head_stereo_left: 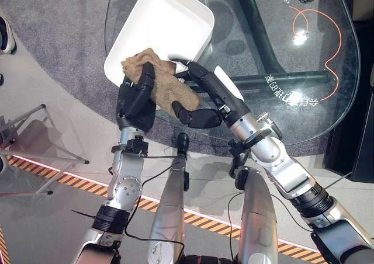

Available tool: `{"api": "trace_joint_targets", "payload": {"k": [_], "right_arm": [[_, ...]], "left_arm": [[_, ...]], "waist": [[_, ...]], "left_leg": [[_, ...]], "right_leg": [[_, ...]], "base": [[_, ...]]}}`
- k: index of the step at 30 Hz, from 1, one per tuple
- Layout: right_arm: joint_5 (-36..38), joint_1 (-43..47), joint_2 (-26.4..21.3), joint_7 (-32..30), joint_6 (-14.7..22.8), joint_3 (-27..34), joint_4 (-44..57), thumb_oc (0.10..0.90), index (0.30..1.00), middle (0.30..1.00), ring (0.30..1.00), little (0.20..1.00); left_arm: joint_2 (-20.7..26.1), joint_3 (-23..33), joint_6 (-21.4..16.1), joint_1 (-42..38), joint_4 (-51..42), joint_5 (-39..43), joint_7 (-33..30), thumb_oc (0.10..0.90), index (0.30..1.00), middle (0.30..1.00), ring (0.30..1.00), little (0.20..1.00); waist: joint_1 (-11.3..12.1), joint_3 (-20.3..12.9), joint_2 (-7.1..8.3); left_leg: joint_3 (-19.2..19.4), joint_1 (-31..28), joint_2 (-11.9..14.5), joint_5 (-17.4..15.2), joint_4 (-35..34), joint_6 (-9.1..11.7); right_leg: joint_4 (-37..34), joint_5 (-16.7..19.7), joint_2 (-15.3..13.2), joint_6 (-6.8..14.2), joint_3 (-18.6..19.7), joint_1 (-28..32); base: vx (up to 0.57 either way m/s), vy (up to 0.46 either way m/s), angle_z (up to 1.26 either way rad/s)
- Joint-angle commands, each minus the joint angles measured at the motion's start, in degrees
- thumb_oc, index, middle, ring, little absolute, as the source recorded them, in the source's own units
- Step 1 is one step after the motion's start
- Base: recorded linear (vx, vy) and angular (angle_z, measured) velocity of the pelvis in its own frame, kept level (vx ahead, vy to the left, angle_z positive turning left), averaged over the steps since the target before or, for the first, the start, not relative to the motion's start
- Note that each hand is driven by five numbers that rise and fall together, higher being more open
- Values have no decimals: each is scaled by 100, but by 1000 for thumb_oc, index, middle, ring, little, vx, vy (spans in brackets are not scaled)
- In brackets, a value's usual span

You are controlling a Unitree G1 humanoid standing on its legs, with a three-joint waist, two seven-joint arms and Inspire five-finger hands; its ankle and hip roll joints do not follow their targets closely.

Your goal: Wipe the table with a cloth and put it in the basket.

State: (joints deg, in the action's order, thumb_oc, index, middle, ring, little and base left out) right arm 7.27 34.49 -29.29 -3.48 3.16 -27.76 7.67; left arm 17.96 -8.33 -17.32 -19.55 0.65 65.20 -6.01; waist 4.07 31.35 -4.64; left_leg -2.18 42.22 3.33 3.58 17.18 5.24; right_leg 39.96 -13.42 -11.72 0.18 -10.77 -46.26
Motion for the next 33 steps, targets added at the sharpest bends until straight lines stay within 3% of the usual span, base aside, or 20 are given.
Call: {"api": "trace_joint_targets", "payload": {"k": [1, 8, 15, 19, 21, 33], "right_arm": [[-26, 699, 365, -130, 554, 188, 581, 800, 900, 900, 900, 900], [-93, 748, 367, -324, 612, 244, 475, 800, 900, 900, 900, 900], [-213, 766, 344, -913, 604, 425, 287, 800, 900, 900, 900, 900], [-257, 558, 278, -1583, 826, 782, 13, 800, 900, 900, 900, 900], [-257, 554, 277, -1593, 829, 789, 6, 800, 900, 900, 900, 900], [-246, -205, 78, -3578, 1121, 1827, -993, 800, 900, 900, 900, 900]], "left_arm": [[-11, 469, -1025, -303, -873, -679, -240, 100, 300, 300, 300, 200], [59, 614, -1204, -366, -795, -1409, -844, 100, 300, 300, 300, 200], [145, 713, -1250, -521, -708, -2083, -1235, 100, 300, 300, 300, 200], [302, 794, -1342, -682, -659, -2523, -1420, 100, 300, 300, 300, 200], [306, 794, -1343, -686, -659, -2535, -1426, 100, 300, 300, 300, 200], [810, 1021, -1610, -1101, -315, -3892, -2015, 100, 300, 300, 300, 200]], "waist": [[87, -156, 82], [113, -156, 79], [85, -156, 84], [-14, -156, 90], [-13, -156, 92], [-313, -156, 130]], "left_leg": [[374, -94, -298, -505, 765, -402], [368, -82, -302, -507, 798, -395], [381, -104, -278, -511, 813, -380], [411, -106, -239, -518, 811, -370], [413, -108, -239, -517, 809, -370], [522, -201, -152, -575, 771, -346]], "right_leg": [[-882, 888, 183, 226, -6, 353], [-827, 856, 179, 218, -16, 348], [-773, 831, 186, 218, 18, 348], [-747, 818, 209, 219, 80, 318], [-748, 819, 210, 219, 82, 318], [-765, 800, 302, 242, 295, 304]], "base": [[0, 0, 0], [0, 0, 0], [0, 0, 0], [0, 10, 0], [0, 0, 0], [4, 39, -3]]}}
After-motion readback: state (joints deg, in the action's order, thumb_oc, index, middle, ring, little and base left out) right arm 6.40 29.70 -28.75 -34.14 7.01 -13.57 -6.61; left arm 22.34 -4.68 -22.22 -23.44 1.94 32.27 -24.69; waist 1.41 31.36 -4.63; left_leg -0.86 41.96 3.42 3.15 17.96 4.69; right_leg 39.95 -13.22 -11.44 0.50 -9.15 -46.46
